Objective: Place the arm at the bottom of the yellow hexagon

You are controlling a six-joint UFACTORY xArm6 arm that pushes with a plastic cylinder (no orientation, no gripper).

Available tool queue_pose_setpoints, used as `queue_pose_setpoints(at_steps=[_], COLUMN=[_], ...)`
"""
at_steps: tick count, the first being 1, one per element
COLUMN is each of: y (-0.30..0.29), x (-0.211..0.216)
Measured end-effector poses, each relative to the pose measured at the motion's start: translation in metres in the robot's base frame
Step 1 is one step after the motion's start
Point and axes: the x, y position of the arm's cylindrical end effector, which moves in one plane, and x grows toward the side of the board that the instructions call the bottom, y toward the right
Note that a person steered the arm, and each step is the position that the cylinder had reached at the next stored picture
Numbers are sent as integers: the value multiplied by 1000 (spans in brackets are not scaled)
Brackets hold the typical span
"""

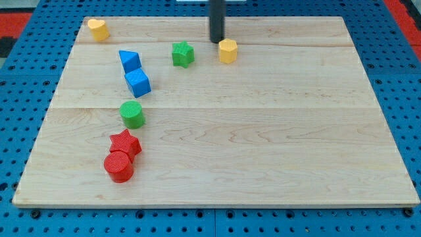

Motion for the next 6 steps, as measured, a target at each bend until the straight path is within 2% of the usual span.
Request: queue_pose_setpoints(at_steps=[2,4,5,6], y=[-54,-94,-61,-33], x=[58,27,35,82])
